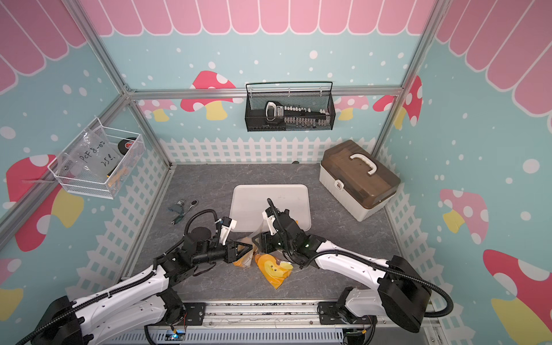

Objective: Pour cookies out of the ziploc bag
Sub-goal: Open the ziploc bag at the center of the board.

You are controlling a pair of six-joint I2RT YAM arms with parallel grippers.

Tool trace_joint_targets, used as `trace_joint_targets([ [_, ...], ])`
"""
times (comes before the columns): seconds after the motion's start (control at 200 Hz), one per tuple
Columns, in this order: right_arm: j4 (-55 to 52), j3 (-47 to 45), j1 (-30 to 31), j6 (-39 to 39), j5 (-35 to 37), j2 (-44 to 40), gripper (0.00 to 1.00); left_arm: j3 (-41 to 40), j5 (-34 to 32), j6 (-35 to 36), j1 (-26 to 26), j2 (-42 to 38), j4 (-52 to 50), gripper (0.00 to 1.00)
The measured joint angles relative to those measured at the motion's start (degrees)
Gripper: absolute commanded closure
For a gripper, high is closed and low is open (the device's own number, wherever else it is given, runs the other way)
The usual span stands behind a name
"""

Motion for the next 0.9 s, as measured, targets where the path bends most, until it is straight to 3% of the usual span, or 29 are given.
trace_joint_targets([
  [0.13,0.0,0.0,0.0,0.2,0.0,0.0,0.49,1.2,0.2,0.3,1.2,-0.9,-0.2,0.70],
  [0.405,3.1,0.0,-0.4,1.9,-0.1,0.4,0.51,0.4,3.0,-0.8,5.2,-1.4,1.4,0.88],
  [0.58,7.0,-0.6,-1.5,3.7,-1.2,1.4,0.53,-1.1,6.1,-2.2,5.3,0.8,5.2,0.91],
  [0.901,12.0,-6.8,-2.7,6.8,-3.6,1.8,0.65,-4.7,8.5,-4.7,4.5,2.1,11.0,0.94],
])
